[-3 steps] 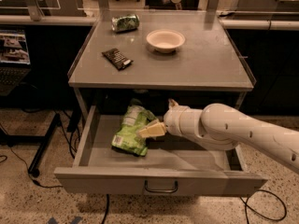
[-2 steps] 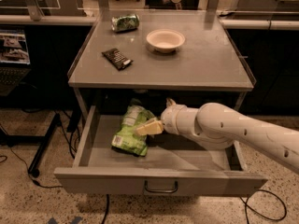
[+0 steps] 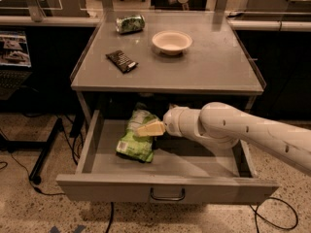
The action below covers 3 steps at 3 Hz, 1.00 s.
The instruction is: Pick green rice chip bag from top drawer and place on counter
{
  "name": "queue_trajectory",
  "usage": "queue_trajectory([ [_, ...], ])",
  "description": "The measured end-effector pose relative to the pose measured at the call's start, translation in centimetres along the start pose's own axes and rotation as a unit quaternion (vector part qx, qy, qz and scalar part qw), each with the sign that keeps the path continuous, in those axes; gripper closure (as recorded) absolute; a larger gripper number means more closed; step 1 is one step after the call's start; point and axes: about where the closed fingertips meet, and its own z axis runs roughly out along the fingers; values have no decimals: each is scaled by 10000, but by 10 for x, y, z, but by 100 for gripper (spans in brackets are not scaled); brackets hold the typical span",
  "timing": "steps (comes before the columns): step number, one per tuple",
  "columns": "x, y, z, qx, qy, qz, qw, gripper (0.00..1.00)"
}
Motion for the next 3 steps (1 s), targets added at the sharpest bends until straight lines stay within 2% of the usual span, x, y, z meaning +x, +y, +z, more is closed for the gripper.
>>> queue_trajectory([
  [1, -3, 6, 4, -72, -37, 249, 9997, 0],
  [3, 8, 22, 16, 64, -45, 517, 9986, 0],
])
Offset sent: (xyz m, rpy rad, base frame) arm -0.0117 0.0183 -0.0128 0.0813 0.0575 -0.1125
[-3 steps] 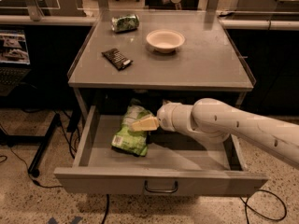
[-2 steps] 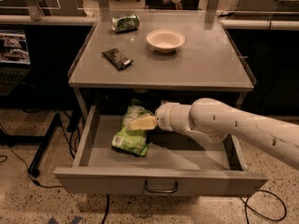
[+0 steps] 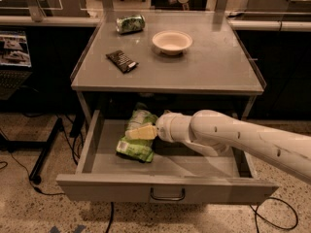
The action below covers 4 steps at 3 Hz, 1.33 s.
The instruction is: Pick green rice chip bag from top drawer and place on counter
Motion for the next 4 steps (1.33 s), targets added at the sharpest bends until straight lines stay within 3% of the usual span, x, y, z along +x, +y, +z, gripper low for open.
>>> queue_trajectory([
  [2, 27, 2, 19, 195, 231, 143, 9994, 0],
  [3, 28, 2, 20, 201, 234, 139, 9994, 19],
  [4, 28, 2, 20, 201, 234, 139, 9994, 50],
])
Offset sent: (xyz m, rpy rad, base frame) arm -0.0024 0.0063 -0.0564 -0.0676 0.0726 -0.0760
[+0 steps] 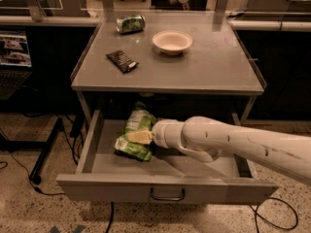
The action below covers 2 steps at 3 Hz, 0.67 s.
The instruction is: Pick green rice chip bag from top drawer and place on counter
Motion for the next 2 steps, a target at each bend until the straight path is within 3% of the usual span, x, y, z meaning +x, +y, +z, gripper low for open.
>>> queue_trajectory([
  [2, 0, 0, 0, -1, 0, 0, 10000, 96],
])
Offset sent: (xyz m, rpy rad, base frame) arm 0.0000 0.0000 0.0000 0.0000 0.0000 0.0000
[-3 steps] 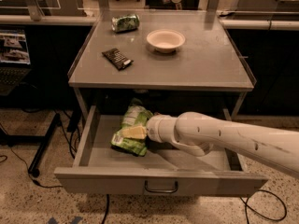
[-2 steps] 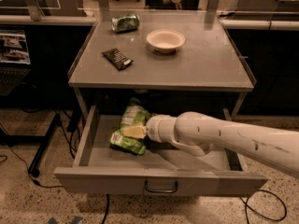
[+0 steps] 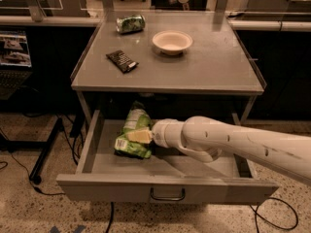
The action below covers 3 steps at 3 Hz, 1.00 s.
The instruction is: Pick green rice chip bag from top drawer and place on counter
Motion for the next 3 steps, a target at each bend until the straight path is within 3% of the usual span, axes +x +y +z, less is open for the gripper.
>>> queue_trajectory([
  [2, -5, 4, -10, -110, -98, 121, 9998, 100],
  [3, -17, 8, -34, -172, -349, 235, 9990, 100],
])
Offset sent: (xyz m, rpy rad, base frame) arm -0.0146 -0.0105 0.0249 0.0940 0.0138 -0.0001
